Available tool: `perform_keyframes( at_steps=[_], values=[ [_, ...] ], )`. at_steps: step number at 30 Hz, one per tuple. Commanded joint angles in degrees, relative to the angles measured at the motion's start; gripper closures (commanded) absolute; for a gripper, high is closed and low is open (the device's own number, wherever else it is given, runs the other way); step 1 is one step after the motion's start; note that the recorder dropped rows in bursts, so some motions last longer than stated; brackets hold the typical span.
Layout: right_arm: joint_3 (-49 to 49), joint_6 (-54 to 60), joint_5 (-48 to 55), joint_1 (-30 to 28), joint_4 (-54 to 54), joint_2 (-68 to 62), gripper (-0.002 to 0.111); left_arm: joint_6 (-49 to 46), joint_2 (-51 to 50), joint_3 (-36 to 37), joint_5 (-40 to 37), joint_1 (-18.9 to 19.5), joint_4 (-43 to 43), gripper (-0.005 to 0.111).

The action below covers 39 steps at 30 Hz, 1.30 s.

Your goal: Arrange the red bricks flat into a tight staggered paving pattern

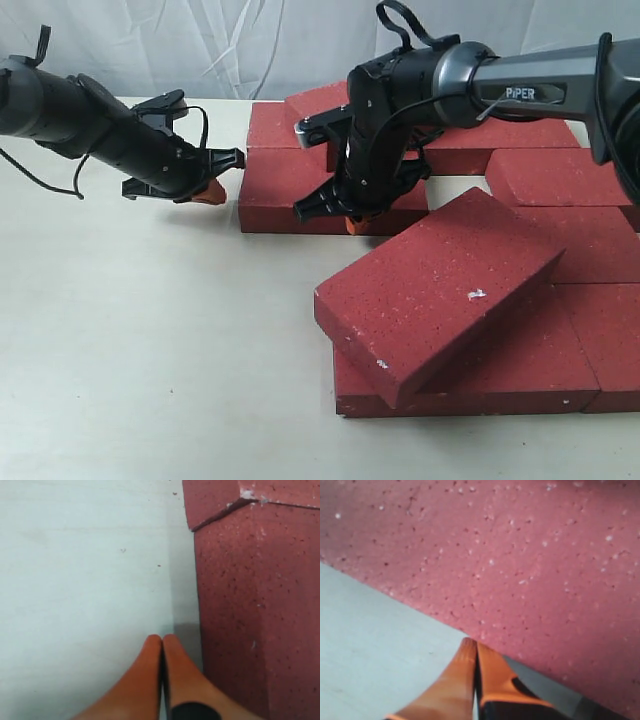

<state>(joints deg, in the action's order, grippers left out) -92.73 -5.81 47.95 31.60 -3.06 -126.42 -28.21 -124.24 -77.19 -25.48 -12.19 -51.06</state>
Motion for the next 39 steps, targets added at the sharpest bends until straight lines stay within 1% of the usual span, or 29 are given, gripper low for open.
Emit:
perform_keyframes(
  at_steps=[1, 4, 11, 19, 23, 26, 28, 30, 33, 35, 39],
  values=[
    [-0.03, -0.44, -2.83, -0.3, -3.27, -0.53, 0.109, 0.34, 0.56, -0.31, -0.29, -0.02, 0.28, 0.107],
    [-0.03, -1.22, -4.01, -0.3, -4.24, -0.63, 0.109, 0.48, 0.56, -0.31, -1.21, -0.02, 0.28, 0.107],
    [-0.03, -2.32, -3.12, -0.3, -9.11, -0.63, 0.109, 1.28, 0.56, -0.31, -1.5, -0.02, 0.11, 0.107],
    [-0.03, -1.98, -2.02, -0.3, -10.82, -0.63, 0.109, 1.25, 0.56, -0.31, -2.73, -0.02, 0.48, 0.107],
    [-0.03, -1.74, -1.31, -0.19, -9.82, -0.63, 0.109, 1.14, 0.56, -0.31, -2.54, -0.02, 0.72, 0.107],
    [-0.03, -0.01, -0.83, -0.19, -5.68, -0.29, 0.109, 1.14, 0.56, -0.31, -2.95, -0.02, 1.39, 0.107],
    [-0.03, 1.61, 0.36, -0.3, -2.69, 0.66, 0.109, 1.14, 0.71, -0.58, -3.84, -0.02, 1.64, 0.107],
    [-0.03, 2.23, 2.53, -0.31, -3.02, 1.96, 0.109, 1.14, 1.46, -1.87, -6.45, -0.02, 2.21, 0.107],
    [-0.03, 5.81, 4.38, -0.31, -1.45, 3.38, 0.109, 1.14, 1.85, -3.54, -7.63, -0.02, 3.33, 0.107],
    [-0.03, 5.81, 3.89, -0.31, -3.06, 3.12, 0.109, 1.14, 1.57, -3.61, -7.41, -0.02, 3.61, 0.107],
    [-0.03, 4.78, 3.91, -0.31, -11.53, -0.05, 0.109, 1.14, 0.25, -3.61, -10.61, -0.02, 4.41, 0.107]
  ],
)
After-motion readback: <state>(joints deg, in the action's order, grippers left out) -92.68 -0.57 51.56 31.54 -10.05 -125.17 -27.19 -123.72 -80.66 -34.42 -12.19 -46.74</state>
